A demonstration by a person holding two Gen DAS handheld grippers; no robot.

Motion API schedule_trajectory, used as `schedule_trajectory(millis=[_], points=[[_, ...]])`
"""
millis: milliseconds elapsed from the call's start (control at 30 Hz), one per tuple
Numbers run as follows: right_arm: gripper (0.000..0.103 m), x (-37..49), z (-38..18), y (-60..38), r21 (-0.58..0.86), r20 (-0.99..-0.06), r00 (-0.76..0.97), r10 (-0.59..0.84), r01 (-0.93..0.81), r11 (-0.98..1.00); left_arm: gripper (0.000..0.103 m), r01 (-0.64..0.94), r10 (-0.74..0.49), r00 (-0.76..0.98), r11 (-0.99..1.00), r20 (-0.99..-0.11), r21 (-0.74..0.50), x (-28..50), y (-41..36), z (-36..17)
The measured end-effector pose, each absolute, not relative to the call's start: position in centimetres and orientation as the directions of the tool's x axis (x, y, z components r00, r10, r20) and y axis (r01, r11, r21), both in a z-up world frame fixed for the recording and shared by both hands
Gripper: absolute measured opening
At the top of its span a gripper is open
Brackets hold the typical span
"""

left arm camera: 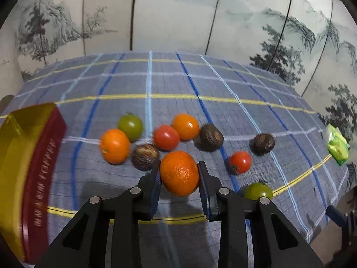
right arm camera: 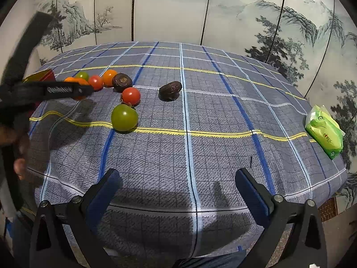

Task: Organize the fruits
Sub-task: 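Reach the left gripper to the orange and close on it, then carry the orange over the tin with the left gripper and release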

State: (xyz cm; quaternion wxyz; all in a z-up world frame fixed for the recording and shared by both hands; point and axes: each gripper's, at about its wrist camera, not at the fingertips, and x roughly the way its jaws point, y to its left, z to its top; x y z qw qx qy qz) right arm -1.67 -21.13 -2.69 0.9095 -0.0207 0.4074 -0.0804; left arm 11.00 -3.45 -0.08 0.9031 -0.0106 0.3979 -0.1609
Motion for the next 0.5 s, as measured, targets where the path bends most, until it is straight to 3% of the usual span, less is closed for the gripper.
schedule_trajectory(millis=[500], points=[[0.102, -2.4, -2.2, -18.9, -0.134, -0.732, 0.664, -0.153, 0.08, 0.988, 0.032, 0.067, -0.099, 0.748, 0.995, -0.656, -0.074, 12.0, 7.5, 5.5]])
